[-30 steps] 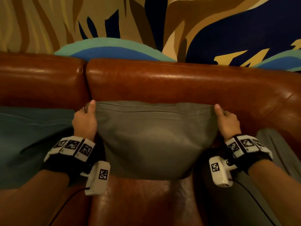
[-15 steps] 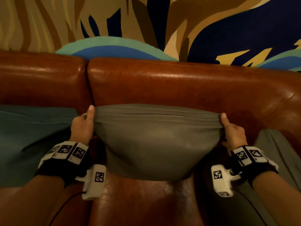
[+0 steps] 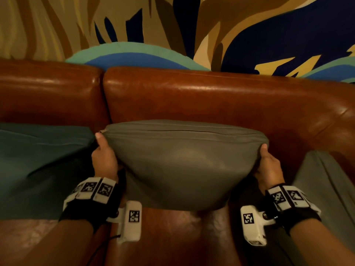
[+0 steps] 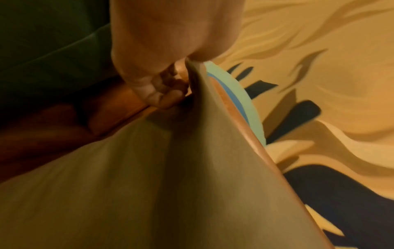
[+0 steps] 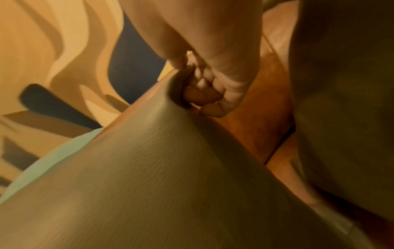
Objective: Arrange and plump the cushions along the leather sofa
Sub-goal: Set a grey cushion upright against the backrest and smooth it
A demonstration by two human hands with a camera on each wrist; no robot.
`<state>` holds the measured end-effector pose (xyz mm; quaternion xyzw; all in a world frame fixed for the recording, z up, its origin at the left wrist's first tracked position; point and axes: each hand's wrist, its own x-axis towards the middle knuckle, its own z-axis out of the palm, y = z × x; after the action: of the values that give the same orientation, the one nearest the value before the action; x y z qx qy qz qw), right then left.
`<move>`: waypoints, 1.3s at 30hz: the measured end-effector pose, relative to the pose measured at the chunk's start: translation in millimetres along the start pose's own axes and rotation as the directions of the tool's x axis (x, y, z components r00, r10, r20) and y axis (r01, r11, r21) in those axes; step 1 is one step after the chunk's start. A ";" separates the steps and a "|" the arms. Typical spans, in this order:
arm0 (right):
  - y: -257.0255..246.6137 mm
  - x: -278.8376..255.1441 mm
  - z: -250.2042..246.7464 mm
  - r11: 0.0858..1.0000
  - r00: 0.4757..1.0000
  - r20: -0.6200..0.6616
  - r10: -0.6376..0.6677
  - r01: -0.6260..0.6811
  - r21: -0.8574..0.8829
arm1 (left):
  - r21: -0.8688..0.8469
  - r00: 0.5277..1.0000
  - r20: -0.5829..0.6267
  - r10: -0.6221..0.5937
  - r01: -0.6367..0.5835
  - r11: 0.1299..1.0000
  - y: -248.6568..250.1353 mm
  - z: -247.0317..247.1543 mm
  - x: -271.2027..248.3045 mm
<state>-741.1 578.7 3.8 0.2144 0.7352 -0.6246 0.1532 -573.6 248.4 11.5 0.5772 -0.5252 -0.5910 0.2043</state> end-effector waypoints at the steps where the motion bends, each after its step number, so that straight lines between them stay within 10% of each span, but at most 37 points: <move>1: -1.0 -1.9 2.2 1.000 1.000 0.000 0.007 -0.007 0.019 | -0.010 1.000 0.001 0.002 -0.002 1.000 -3.3 0.8 -3.3; 15: 3.0 -5.9 9.9 0.992 0.990 -0.071 -0.123 0.122 -0.013 | 0.145 0.966 -0.088 0.242 -0.228 0.963 -14.1 1.8 -17.3; 22: 23.9 1.7 -7.2 1.000 0.988 -0.155 0.013 -0.012 0.005 | 0.167 0.961 -0.266 0.073 -0.029 0.985 -45.9 -27.2 15.3; 29: -19.5 12.1 -8.5 0.992 0.993 0.025 0.113 -0.114 0.050 | 0.143 0.998 0.064 -0.021 0.012 0.990 14.8 -2.6 -3.0; 39: -9.7 20.4 0.1 0.994 0.998 -0.032 0.056 -0.059 -0.095 | 0.210 0.996 -0.075 0.052 -0.035 0.977 -1.3 7.4 17.7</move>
<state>-763.6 579.8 2.0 0.2367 0.7601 -0.5807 0.1705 -584.2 236.8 0.5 0.6069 -0.5882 -0.5045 0.1764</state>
